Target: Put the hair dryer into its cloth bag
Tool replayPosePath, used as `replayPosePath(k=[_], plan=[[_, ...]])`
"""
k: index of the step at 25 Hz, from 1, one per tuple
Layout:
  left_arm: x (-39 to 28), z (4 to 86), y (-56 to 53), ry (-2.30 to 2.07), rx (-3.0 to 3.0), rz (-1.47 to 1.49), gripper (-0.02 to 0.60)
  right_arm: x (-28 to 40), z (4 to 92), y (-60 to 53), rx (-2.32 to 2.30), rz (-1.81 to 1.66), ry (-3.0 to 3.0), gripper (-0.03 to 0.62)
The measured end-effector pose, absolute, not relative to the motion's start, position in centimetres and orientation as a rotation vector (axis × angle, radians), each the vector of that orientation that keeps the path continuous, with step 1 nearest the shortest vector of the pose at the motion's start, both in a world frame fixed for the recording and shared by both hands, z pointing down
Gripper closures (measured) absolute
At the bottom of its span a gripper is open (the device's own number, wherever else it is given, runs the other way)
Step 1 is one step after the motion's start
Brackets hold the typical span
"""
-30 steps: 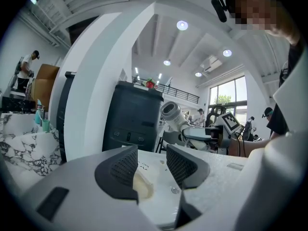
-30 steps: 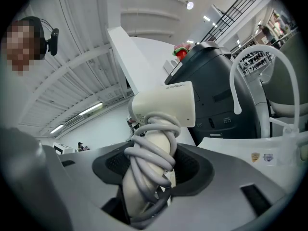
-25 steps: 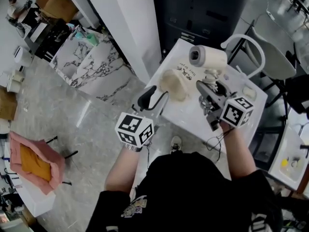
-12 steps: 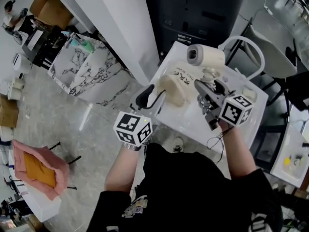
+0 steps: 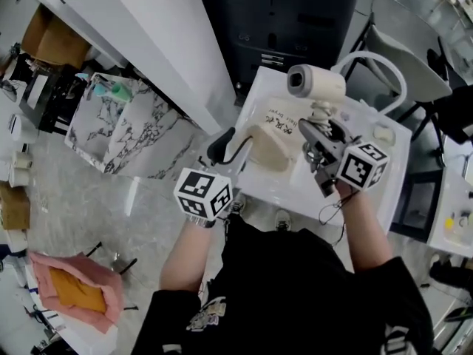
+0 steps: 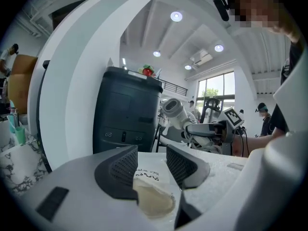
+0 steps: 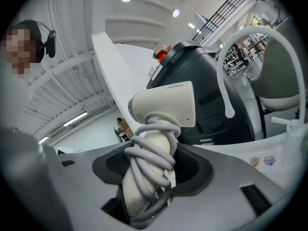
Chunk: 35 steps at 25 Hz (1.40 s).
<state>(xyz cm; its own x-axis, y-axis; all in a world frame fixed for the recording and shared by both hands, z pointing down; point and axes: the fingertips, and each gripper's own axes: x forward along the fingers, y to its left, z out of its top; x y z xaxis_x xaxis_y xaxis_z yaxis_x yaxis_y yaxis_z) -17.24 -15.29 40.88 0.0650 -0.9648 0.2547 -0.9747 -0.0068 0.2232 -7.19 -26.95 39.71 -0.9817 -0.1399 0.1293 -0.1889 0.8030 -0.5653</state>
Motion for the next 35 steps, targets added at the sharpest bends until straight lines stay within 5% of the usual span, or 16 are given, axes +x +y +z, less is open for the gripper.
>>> replayPosePath(k=[35], plan=[[-18.6, 56.7, -22.2, -1.111, 2.412, 0.681, 0.405, -7.3, 44.8, -24.2, 1.040, 1.079, -2.708, 0.352]])
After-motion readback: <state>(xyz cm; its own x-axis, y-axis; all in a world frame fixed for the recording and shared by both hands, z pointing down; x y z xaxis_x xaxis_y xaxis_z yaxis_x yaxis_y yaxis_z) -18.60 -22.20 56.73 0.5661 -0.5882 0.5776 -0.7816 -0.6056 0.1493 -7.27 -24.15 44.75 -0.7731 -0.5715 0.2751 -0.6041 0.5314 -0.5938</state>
